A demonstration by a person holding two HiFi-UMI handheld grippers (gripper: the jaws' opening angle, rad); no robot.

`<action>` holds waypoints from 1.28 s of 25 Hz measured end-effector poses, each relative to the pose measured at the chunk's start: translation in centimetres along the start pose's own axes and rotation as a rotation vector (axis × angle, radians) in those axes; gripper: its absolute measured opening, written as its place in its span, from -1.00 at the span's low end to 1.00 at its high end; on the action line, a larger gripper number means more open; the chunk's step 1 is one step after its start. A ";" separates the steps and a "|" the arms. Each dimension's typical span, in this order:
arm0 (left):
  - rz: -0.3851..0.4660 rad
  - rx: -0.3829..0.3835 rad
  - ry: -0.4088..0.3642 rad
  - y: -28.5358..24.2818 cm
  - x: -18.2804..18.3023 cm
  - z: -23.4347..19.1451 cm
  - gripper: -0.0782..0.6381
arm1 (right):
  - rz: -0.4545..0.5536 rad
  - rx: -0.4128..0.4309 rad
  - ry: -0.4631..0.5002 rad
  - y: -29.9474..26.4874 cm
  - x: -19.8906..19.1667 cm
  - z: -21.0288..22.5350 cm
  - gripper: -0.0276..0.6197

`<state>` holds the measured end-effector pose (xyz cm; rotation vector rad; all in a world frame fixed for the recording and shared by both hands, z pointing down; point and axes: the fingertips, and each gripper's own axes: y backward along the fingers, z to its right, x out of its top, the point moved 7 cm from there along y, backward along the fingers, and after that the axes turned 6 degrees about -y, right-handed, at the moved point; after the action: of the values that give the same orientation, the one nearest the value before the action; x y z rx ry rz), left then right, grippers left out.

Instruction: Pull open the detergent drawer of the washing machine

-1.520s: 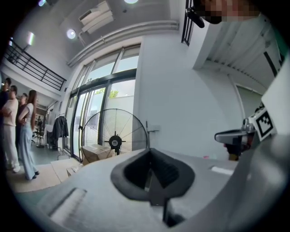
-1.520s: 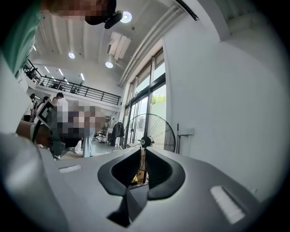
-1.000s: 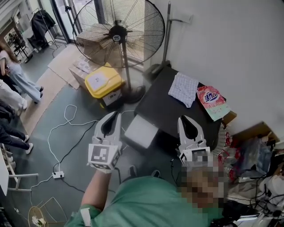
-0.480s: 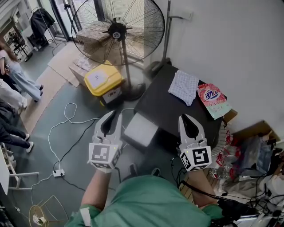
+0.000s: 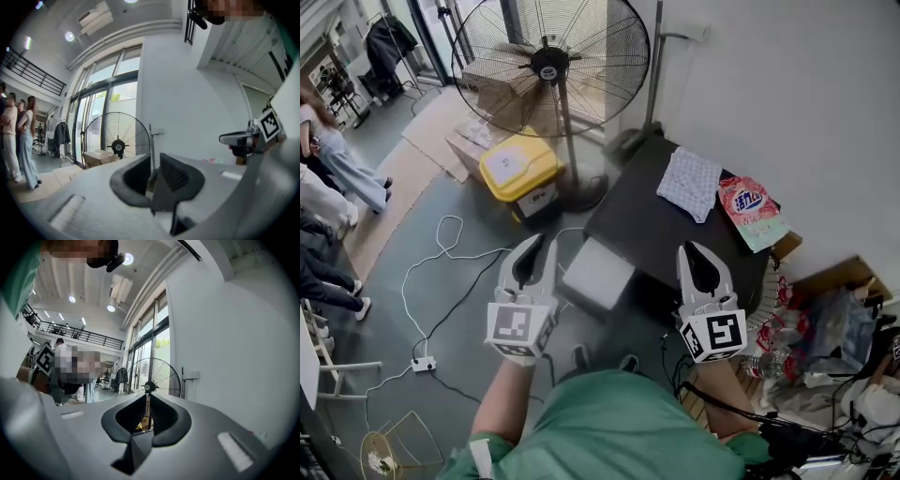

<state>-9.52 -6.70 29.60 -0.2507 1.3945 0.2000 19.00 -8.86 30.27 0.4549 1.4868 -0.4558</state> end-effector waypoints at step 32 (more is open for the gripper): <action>-0.023 0.000 0.020 1.2 -0.9 0.2 -0.62 | 0.006 0.003 0.002 0.8 -0.3 -0.8 -0.85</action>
<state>-9.77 -5.51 30.51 -0.2695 1.4107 0.1785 18.73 -7.72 30.51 0.4620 1.4865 -0.4528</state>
